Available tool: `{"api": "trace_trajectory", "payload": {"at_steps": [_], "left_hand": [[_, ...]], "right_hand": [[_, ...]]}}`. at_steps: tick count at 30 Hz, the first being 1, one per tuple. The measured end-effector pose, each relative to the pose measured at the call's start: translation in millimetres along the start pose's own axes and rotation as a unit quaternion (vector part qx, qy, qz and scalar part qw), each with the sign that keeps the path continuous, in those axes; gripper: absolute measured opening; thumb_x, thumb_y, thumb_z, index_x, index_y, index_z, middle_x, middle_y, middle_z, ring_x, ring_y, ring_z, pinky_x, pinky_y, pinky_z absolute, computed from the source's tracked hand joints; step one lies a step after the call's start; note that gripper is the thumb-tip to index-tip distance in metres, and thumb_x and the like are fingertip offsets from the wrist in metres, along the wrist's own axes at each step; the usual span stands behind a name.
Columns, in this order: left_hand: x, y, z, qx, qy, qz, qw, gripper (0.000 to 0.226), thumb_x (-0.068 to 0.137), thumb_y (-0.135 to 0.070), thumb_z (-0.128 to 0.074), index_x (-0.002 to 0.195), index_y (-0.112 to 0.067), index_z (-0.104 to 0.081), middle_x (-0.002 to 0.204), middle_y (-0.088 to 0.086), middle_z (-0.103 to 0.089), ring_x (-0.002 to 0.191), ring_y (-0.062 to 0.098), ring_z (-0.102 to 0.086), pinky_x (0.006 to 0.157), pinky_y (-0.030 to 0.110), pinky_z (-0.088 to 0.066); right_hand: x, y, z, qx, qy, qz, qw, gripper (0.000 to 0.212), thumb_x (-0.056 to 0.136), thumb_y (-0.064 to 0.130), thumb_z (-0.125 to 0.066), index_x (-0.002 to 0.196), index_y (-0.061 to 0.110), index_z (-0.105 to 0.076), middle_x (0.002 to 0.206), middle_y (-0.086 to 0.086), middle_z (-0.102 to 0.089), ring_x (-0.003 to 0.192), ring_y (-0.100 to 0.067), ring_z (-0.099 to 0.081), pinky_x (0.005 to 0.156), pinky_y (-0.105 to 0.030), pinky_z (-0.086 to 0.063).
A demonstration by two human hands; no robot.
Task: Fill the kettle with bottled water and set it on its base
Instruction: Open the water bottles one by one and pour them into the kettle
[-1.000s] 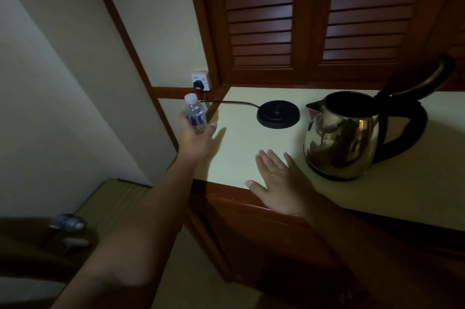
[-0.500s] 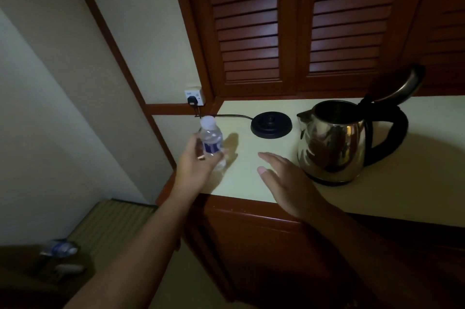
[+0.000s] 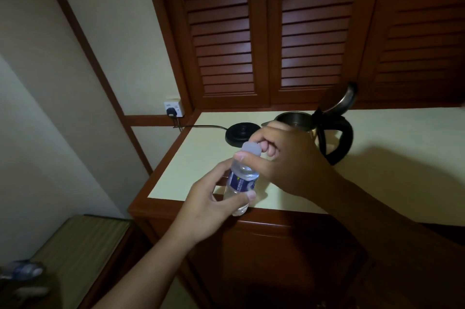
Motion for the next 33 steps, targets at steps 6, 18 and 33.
{"api": "trace_trajectory", "payload": {"at_steps": [6,18,33], "left_hand": [[-9.4,-25.7,-33.7,-0.033,0.075,-0.004,0.997,0.053,0.093,-0.021,-0.077,0.141,-0.032,-0.058,0.132,-0.014,-0.07,0.127,0.007,-0.063,0.103,0.027,-0.053],[-13.9,-54.5,-119.8,-0.067,0.167,0.012,0.984,0.055,0.098,-0.003,-0.067,0.148,-0.013,-0.049,0.136,-0.009,-0.068,0.127,0.005,-0.062,0.099,0.017,-0.048],[-1.2,-41.2,-127.8,-0.083,0.177,0.052,0.979,0.061,0.088,-0.032,-0.075,0.144,-0.03,-0.052,0.14,-0.013,-0.065,0.135,0.01,-0.058,0.11,0.031,-0.05]], "right_hand": [[-10.1,13.4,48.0,0.033,0.094,0.073,0.992,0.024,0.081,0.044,-0.071,0.086,0.021,-0.075,0.085,0.012,-0.061,0.081,-0.008,-0.06,0.072,-0.023,-0.047],[-62.2,-18.9,113.3,0.02,0.216,0.186,0.958,0.038,0.09,-0.007,-0.057,0.117,0.015,-0.072,0.12,0.004,-0.065,0.115,-0.013,-0.059,0.098,-0.034,-0.048],[-82.3,-39.8,115.7,0.052,0.143,0.15,0.977,0.022,0.094,0.002,-0.065,0.111,0.011,-0.075,0.119,0.001,-0.066,0.11,-0.005,-0.061,0.092,-0.011,-0.044]]}}
Point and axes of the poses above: each hand's wrist, its own x-axis towards the middle knuckle, its own z-axis out of the back of the hand, y = z × x, the point moved 7 cm from there along x, towards the middle knuckle
